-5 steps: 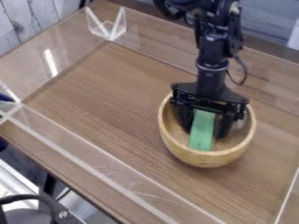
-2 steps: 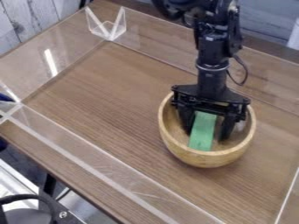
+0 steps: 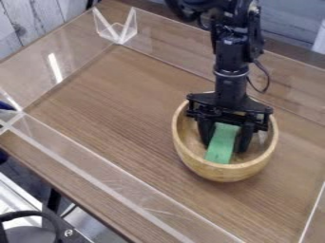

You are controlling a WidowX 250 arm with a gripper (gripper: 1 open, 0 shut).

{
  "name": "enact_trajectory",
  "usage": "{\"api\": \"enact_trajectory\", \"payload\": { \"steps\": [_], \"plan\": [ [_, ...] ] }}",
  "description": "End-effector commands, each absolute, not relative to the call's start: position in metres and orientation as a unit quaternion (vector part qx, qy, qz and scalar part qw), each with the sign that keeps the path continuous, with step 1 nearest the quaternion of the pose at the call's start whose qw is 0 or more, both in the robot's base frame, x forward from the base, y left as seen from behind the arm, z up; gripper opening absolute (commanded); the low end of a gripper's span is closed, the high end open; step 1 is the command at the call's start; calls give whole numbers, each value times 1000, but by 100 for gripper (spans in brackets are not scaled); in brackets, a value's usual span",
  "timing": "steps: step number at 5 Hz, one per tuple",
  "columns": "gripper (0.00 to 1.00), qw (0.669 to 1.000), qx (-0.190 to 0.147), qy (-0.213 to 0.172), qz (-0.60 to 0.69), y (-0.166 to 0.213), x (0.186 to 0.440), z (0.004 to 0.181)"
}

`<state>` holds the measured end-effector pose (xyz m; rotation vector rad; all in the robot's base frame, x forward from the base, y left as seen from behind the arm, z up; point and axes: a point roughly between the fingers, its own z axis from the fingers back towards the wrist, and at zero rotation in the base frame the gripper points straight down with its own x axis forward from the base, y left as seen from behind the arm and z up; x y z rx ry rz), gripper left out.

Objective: Remove the green block from inside the brown bowl and put it on the table

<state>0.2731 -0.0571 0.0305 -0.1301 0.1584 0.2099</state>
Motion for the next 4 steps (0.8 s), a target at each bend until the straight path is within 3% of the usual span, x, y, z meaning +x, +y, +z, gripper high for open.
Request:
{"api": "enact_trajectory", "payload": {
  "steps": [1, 2, 4],
  "plan": [
    [0, 991, -78, 37, 105, -57, 286, 55],
    [0, 991, -83, 32, 104, -56, 287, 65],
    [0, 988, -101, -10, 115, -44, 301, 117]
  ]
}}
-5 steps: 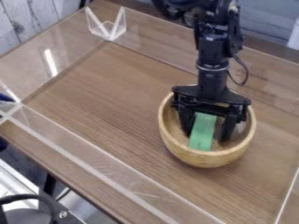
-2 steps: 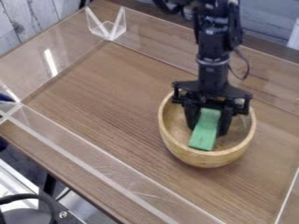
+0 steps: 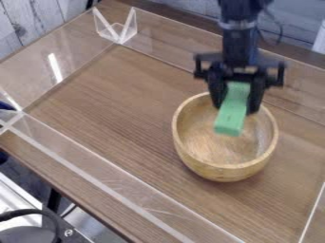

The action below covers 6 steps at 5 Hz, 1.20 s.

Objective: Remove the green block from inside the brown bowl and put it on the table

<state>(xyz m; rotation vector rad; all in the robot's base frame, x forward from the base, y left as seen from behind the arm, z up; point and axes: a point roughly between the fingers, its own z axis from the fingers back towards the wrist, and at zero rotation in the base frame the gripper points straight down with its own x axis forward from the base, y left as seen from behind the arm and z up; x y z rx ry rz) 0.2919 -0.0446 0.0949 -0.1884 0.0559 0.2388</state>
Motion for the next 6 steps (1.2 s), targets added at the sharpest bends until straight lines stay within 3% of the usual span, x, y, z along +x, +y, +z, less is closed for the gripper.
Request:
{"api": "enact_trajectory", "payload": {
  "steps": [1, 3, 6],
  "plan": [
    [0, 985, -106, -27, 132, -21, 308, 134],
    [0, 974, -107, -44, 195, 55, 312, 146],
    [0, 987, -94, -27, 129, -4, 311, 99]
  ]
}}
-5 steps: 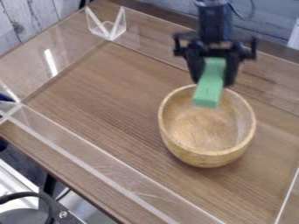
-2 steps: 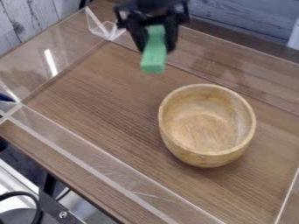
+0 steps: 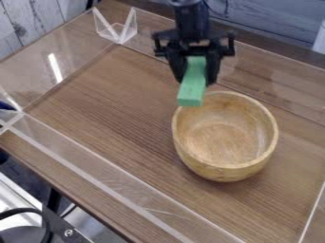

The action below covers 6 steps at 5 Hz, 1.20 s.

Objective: Remove the green block from inside the brown bowl and put it on the table

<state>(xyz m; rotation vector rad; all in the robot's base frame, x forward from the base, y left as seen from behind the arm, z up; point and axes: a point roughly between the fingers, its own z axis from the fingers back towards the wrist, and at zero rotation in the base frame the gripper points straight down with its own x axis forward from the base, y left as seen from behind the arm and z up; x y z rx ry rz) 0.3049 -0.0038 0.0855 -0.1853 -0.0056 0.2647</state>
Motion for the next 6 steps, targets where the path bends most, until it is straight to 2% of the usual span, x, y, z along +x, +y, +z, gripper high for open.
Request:
{"api": "enact_trajectory", "payload": {
  "steps": [1, 2, 6],
  "plan": [
    [0, 990, -87, -23, 111, -15, 309, 84],
    [0, 992, -81, -19, 93, -28, 307, 72],
    [0, 995, -73, -2, 62, -43, 306, 49]
  ]
}}
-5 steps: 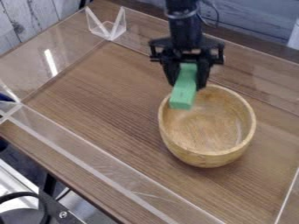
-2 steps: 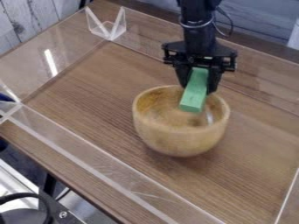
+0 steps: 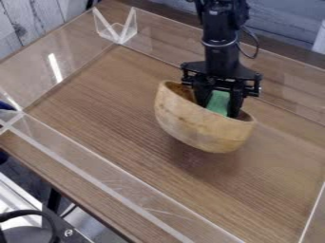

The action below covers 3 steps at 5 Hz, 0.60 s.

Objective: Remove the green block from inside the brown bowl and put it on the table

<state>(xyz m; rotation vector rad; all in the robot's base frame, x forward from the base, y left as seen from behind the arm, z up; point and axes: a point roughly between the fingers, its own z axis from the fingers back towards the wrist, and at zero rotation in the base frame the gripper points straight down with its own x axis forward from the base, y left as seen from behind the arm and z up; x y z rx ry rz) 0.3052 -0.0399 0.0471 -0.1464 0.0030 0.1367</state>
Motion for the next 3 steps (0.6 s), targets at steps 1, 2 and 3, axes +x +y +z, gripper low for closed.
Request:
{"api": "enact_trajectory", "payload": {
  "steps": [1, 2, 3],
  "plan": [
    [0, 996, -70, 3, 54, -46, 305, 44],
    [0, 996, -68, 6, 52, -47, 305, 42],
    [0, 997, -64, 11, 46, -49, 303, 36]
  ]
}}
